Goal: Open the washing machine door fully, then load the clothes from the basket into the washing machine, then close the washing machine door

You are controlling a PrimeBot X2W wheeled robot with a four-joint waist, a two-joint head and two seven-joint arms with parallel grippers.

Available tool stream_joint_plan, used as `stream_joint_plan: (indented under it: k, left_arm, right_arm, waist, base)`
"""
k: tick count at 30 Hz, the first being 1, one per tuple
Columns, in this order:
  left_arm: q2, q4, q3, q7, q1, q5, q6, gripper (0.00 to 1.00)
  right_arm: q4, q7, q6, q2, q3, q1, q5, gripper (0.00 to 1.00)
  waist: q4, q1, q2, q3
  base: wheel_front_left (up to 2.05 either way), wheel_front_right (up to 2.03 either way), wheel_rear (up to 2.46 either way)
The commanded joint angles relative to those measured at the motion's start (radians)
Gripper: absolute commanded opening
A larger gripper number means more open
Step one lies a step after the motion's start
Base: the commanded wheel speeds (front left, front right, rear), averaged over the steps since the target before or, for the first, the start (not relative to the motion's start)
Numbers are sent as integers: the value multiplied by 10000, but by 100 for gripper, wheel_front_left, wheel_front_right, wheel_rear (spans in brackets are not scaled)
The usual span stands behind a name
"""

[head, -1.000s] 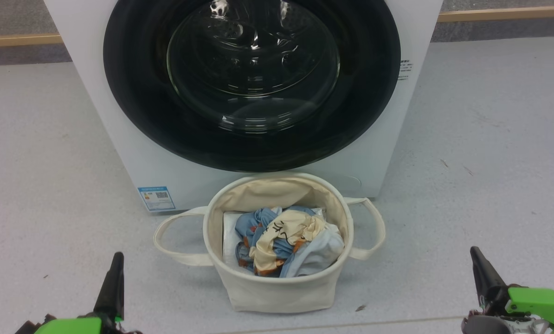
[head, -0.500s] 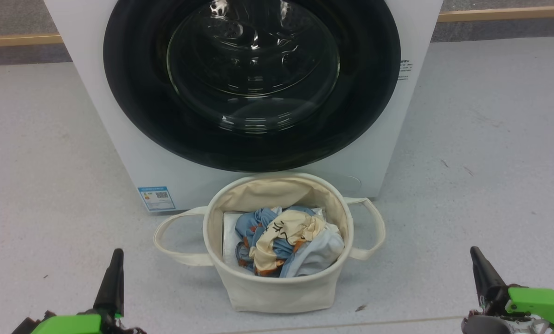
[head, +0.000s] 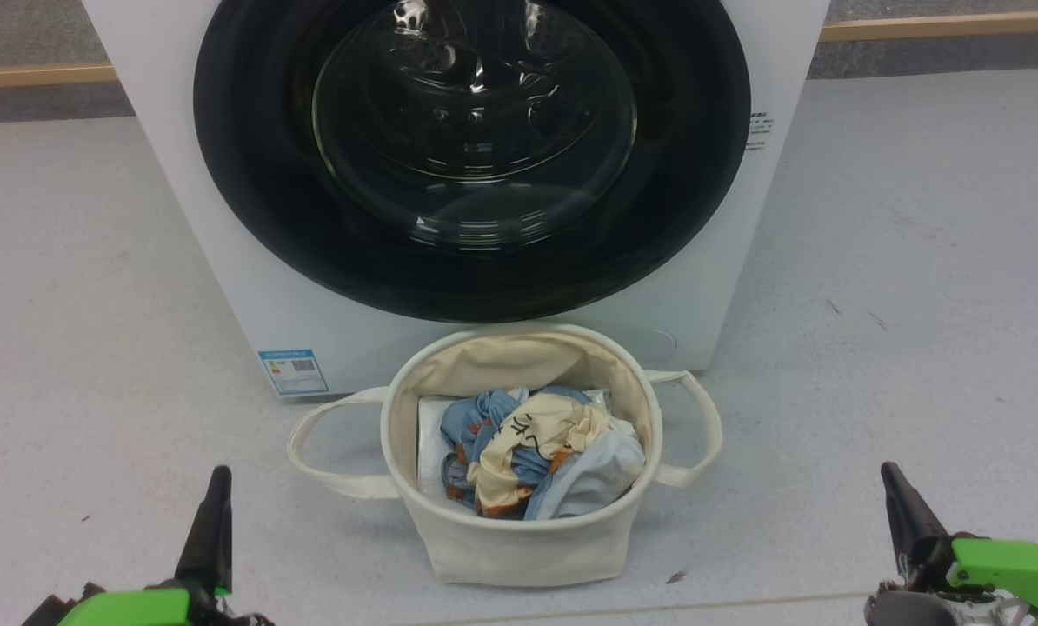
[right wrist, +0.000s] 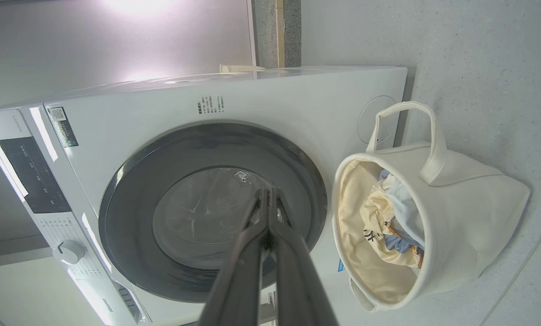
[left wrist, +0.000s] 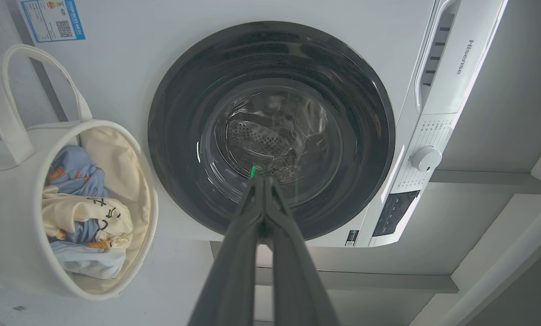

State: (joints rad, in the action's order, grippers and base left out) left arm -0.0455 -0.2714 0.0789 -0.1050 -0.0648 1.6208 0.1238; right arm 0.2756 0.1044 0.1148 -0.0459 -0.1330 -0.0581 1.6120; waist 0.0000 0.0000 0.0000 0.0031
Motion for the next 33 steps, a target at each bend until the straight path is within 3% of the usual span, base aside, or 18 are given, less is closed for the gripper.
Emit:
stream_joint_plan:
  k: [1,33]
  left_arm:
    - [-58,265,344,-78,-432,-118,69,0]
    - [-53,264,351,-84,-432,-124,69,0]
  right_arm:
    - [-309,91,159,-48,188,-499,-37,0]
    - [-309,94,159,-46,184,-499,-40,0]
  waist:
    - [0,0,0,0]
    - [0,0,0,0]
  base:
    - [0,0,0]
    - [0,0,0]
